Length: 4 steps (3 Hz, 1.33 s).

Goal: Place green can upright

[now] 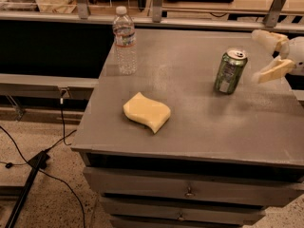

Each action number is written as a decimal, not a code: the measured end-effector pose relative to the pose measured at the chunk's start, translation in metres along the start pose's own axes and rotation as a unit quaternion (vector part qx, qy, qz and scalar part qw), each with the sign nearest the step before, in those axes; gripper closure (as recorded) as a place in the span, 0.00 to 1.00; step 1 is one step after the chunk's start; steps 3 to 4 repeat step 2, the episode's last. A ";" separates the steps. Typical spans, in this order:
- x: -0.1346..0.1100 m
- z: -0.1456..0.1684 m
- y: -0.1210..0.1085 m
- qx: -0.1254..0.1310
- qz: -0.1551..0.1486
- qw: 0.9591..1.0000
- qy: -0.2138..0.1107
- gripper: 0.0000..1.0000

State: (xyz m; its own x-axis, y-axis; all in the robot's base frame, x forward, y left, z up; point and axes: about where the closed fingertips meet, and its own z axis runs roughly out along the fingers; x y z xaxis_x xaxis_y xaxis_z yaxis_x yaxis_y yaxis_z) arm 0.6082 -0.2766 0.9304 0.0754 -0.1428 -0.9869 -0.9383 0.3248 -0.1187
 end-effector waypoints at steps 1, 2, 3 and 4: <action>-0.011 -0.022 -0.003 -0.003 -0.025 0.999 0.027 0.00; -0.016 -0.024 -0.005 0.000 -0.031 0.999 0.028 0.00; -0.016 -0.024 -0.005 0.000 -0.031 0.999 0.028 0.00; -0.016 -0.024 -0.005 0.000 -0.031 0.999 0.028 0.00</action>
Offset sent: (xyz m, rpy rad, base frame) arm -0.0049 -0.0188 0.0134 -0.0657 -0.0270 0.0047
